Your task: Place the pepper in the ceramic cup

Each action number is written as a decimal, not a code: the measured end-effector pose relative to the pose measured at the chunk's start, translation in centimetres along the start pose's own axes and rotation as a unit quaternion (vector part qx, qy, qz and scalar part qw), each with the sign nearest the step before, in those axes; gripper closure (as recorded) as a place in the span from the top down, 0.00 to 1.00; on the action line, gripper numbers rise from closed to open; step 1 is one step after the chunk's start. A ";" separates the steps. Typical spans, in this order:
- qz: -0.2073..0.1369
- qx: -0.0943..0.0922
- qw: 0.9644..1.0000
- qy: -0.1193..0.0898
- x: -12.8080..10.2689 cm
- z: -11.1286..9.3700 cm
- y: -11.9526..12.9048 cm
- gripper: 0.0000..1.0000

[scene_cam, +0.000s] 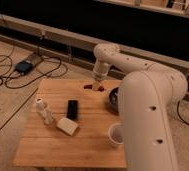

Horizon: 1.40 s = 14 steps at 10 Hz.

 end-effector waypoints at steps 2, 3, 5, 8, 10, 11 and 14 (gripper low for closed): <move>0.003 -0.002 1.000 -0.002 1.1 -2.8 2.8 0.06; 0.009 0.001 1.000 -0.004 1.8 -4.1 4.7 0.06; 0.020 0.009 1.000 -0.011 2.9 -5.8 7.7 0.06; 0.043 0.020 0.999 -0.025 4.6 -7.1 13.1 0.06; 0.069 0.026 0.996 -0.039 5.9 -7.3 16.8 0.06; 0.079 0.028 0.995 -0.047 6.0 -7.3 18.6 0.06; 0.106 0.030 0.991 -0.081 6.1 -7.2 22.8 0.06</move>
